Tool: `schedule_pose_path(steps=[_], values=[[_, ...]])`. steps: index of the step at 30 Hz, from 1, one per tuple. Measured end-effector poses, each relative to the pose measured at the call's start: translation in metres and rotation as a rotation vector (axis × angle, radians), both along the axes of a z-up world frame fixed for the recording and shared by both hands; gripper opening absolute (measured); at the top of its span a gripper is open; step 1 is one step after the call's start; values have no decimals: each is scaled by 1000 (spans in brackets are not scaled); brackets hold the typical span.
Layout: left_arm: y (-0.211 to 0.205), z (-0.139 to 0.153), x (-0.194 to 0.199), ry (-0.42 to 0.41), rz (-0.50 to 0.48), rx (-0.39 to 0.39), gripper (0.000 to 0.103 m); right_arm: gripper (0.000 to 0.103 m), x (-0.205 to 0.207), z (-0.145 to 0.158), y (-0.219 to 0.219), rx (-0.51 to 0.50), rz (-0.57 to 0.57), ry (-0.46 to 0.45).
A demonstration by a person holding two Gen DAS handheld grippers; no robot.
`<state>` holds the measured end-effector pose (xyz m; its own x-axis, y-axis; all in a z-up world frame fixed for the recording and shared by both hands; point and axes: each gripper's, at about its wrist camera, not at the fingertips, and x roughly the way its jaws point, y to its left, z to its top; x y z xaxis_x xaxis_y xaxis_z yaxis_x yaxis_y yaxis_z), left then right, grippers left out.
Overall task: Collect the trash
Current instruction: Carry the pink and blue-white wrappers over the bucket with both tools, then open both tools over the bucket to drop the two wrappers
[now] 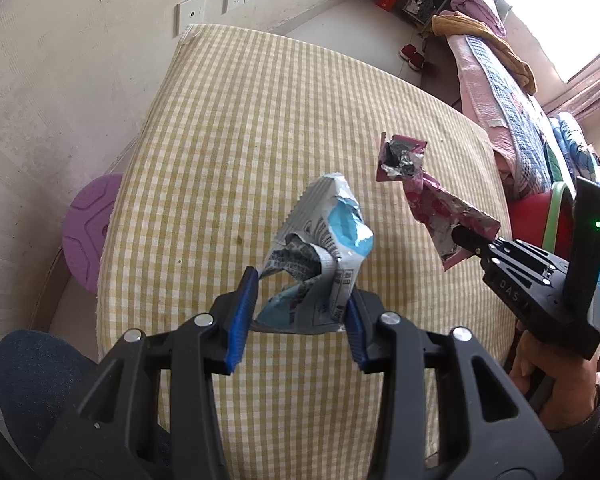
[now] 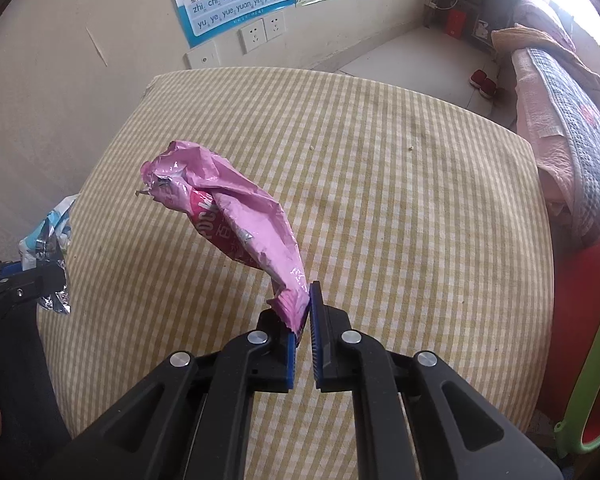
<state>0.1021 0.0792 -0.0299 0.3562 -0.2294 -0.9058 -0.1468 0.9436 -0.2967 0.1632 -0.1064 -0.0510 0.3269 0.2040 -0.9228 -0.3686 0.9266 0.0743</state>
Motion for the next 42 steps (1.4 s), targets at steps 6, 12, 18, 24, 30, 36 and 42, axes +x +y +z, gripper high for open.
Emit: schedule_pose_path(steps=[6,12,18,24,30,36,42], values=[[-20,10,2,-24,-35,5,39,6,-8,27,-17,43,-34,-38],[-45,24,5,-55,-76,15,39,6,-19,54,-43,72,-68,-85],[-78,40,13,-87,-134,25,39,6,-28,75,-79,94,-131,-123],[-121,51,22,-117,-216,13,39,6,-38,86,-127,105,-212,-147],[-173,58,33,-131,-312,7,39,6,-46,92,-178,105,-305,-165],[-232,67,45,-154,-421,-5,39,6,-55,97,-237,103,-409,-181],[-286,73,53,-169,-512,-17,39,6,-66,100,-290,97,-503,-193]])
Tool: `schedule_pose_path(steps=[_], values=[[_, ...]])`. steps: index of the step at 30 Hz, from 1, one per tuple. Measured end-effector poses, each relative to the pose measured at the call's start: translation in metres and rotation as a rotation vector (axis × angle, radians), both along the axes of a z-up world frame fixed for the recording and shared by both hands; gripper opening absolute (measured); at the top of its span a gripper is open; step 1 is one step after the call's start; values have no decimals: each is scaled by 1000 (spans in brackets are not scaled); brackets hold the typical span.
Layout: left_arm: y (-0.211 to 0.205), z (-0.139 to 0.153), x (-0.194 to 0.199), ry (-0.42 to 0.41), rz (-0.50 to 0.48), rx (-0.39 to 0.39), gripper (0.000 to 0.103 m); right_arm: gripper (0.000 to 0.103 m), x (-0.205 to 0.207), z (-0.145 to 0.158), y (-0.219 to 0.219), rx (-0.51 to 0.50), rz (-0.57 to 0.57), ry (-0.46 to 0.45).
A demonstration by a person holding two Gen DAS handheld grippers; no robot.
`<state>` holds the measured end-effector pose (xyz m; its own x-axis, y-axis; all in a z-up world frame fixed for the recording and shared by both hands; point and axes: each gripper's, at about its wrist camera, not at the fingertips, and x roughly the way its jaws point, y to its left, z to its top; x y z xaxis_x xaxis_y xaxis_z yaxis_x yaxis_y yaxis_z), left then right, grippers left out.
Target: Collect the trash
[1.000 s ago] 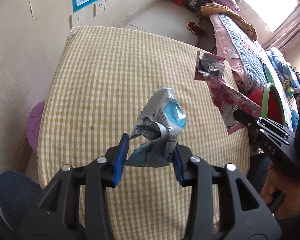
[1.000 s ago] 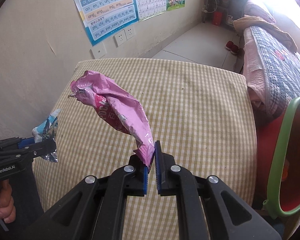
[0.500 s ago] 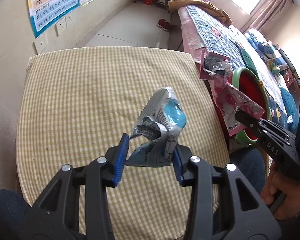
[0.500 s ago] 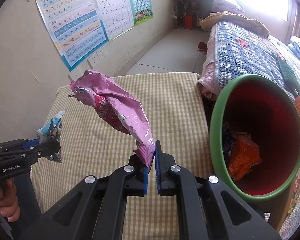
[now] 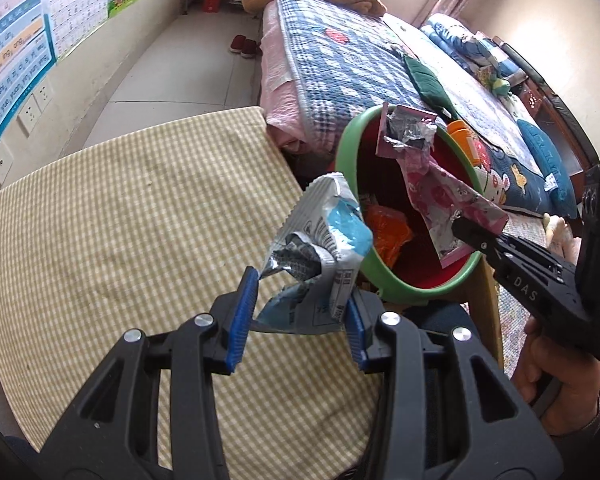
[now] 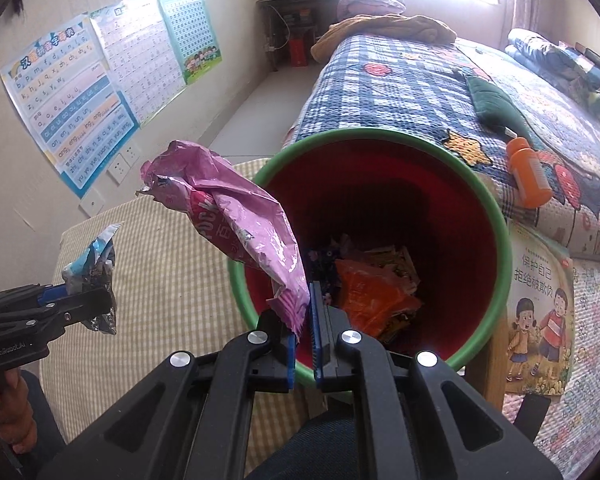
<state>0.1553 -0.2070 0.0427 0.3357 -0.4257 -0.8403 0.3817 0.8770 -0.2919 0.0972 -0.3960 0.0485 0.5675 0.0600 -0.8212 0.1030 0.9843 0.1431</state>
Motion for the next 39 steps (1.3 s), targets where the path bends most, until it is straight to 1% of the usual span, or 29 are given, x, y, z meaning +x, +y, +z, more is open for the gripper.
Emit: schedule_pose_path(steps=[7,13,22,25,26,27,28,29,30,31,32,33,34,37,39], values=[[-56,3,6,-5,-76,-3,39,6,-9,-1,-47,12,-78,-3],[-91,4,13,-4,-119,-2,39,6,-13,-4,-70,28,-122,-3],[-117,6,27,-9,-148,-3,39,8,-14,-10,-87,46,-158,-1],[-121,8,35,-7,-141,-10,44,9,-12,-9,-90,52,-165,-4],[-121,8,37,-4,-140,-17,53,9,-12,-9,-91,51,-169,-7],[-121,9,39,0,-135,-27,64,14,-12,-8,-92,52,-171,-7],[-120,11,41,-1,-127,-36,68,21,-12,-8,-92,53,-173,-10],[-119,13,42,-6,-122,-42,72,26,-13,-8,-92,51,-178,-13],[-118,15,43,-11,-121,-43,76,34,-13,-7,-92,50,-182,-15],[-116,16,43,-15,-117,-43,79,40,-13,-7,-93,50,-184,-17],[-113,18,43,-21,-109,-45,84,43,-14,-6,-92,53,-186,-20],[-110,19,43,-24,-104,-49,88,52,-14,-5,-91,55,-185,-23],[-106,21,42,-23,-100,-53,89,62,-14,-5,-90,54,-185,-23],[-96,23,41,-26,-79,-54,97,71,-15,-2,-83,57,-176,-32],[-87,24,39,-29,-60,-52,97,85,-15,2,-76,49,-168,-40]])
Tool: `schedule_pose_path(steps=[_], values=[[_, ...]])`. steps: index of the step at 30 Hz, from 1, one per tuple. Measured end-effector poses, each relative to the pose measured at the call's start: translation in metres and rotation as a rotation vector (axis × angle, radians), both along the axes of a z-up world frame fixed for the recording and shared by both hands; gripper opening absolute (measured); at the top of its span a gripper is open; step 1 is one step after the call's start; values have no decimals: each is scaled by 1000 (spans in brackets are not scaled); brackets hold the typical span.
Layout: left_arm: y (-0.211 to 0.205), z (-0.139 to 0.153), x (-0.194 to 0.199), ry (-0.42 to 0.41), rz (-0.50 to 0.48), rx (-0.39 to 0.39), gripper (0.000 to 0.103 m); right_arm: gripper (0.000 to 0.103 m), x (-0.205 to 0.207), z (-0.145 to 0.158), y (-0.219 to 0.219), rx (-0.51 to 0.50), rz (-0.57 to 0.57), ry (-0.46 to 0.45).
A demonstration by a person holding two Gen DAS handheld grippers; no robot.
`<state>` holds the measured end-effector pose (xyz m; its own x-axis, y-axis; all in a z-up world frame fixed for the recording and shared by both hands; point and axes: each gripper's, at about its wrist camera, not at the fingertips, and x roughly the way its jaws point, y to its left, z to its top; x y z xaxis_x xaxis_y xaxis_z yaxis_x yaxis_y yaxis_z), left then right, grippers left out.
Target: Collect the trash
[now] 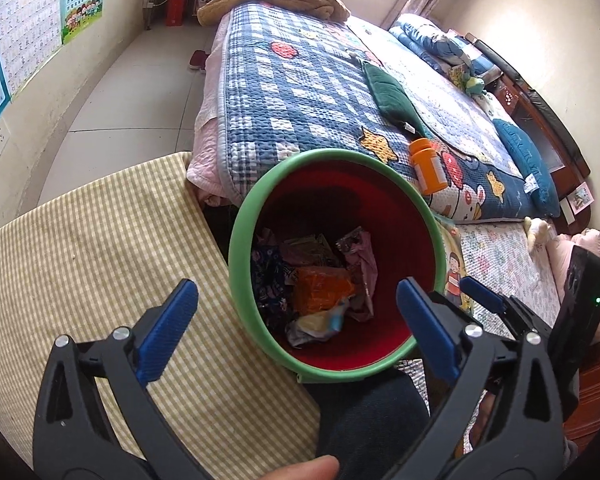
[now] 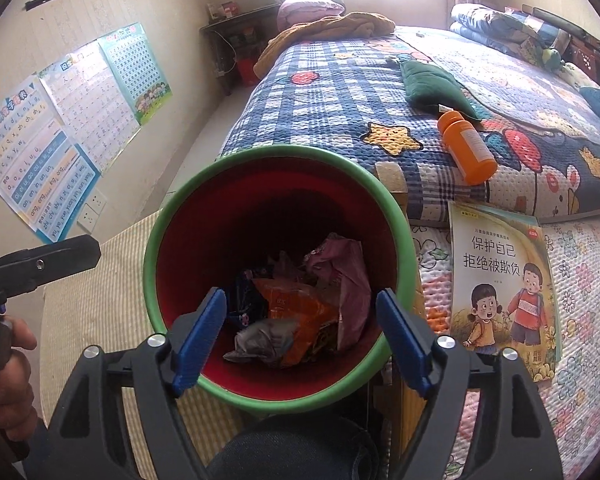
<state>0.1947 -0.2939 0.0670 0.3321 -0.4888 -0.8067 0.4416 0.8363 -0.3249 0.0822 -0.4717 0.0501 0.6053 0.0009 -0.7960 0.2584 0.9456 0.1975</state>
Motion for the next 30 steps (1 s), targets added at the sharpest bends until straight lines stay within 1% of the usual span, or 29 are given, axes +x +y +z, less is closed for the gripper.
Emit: schedule_pose_path(steps=[1,6,10,14,20,23,26,30], values=[[4,1,-1,0,9,2,97,88,0,2,3,-5,2,-6],[33,6,-12,-24,49,17,97,95,1,10,27,-35,40,-16],[66,8,-25,-54,96,41,97,96,1,13,54,-49,90,-25],[105,5,-37,-64,154,65,97,96,2,10,87,-58,158,-26],[167,-1,-58,-90,291,109,97,96,0,11,136,-63,243,-52],[192,0,-71,-121,350,117,97,96,0,13,155,-60,269,-68],[212,3,-85,-164,387,129,97,96,-1,13,171,-58,291,-74],[238,5,-98,-175,449,123,97,96,-2,13,195,-65,332,-87]])
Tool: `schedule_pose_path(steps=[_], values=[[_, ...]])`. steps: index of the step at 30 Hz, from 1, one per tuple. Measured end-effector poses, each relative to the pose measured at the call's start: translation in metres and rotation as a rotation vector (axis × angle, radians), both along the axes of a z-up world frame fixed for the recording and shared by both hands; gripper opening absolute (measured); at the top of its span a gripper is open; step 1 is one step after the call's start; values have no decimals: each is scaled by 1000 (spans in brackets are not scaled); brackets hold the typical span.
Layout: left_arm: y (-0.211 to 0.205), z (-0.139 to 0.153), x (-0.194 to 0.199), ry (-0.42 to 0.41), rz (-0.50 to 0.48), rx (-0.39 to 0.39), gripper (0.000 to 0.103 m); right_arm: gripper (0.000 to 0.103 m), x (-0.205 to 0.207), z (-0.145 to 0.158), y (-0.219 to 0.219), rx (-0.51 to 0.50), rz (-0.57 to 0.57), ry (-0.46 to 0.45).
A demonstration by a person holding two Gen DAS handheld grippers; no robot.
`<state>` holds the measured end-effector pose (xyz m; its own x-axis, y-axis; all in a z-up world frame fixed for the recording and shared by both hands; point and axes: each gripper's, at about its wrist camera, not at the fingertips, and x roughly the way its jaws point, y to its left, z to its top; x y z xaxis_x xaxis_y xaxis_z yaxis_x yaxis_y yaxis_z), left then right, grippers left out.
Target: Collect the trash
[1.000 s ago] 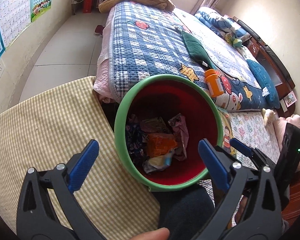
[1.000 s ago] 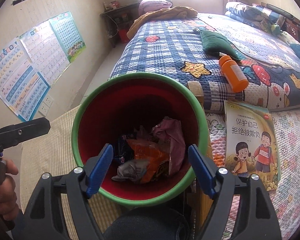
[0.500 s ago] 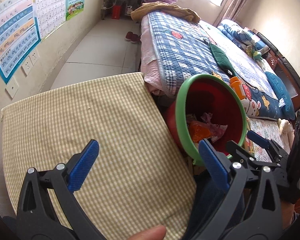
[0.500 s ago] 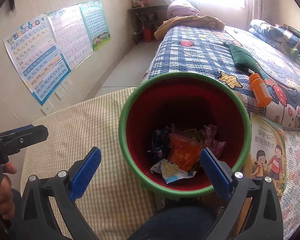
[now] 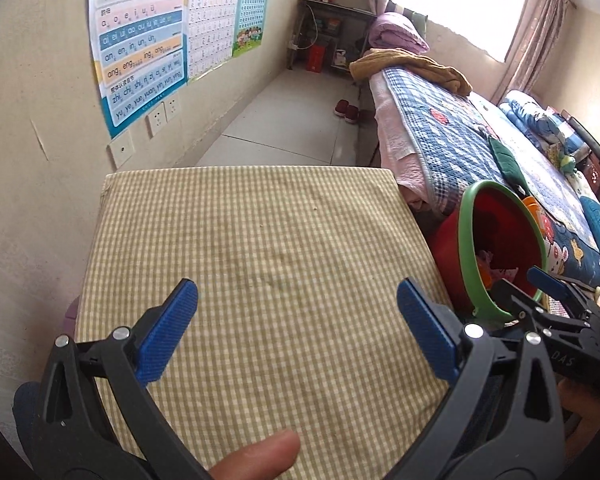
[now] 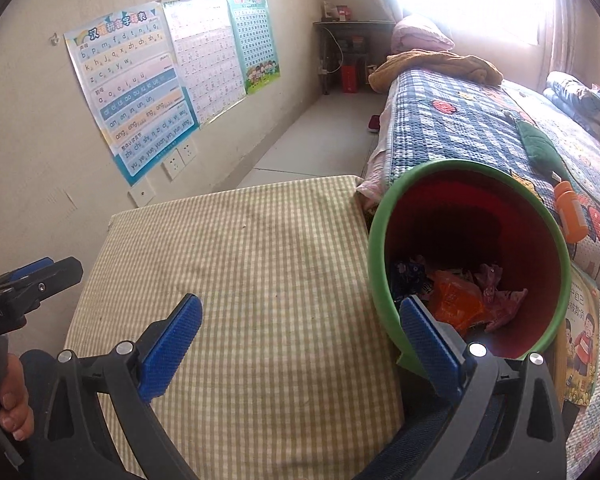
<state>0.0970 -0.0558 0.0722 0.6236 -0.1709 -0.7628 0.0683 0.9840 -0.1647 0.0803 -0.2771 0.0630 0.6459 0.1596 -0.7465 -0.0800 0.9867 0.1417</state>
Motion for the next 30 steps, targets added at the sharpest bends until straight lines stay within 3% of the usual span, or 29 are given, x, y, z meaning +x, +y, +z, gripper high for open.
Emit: schedule_pose_path(steps=[9,15,30], values=[[38,-5,-17,-2,94,9,97,96,-6,4,38,-15,35,-34],[34,1,-25,-75,60,11,98,96,-15,17,42,-56,2,-105],[26,4,-27,-101,47,47,98,96,-20,12,47,-66,10,-80]])
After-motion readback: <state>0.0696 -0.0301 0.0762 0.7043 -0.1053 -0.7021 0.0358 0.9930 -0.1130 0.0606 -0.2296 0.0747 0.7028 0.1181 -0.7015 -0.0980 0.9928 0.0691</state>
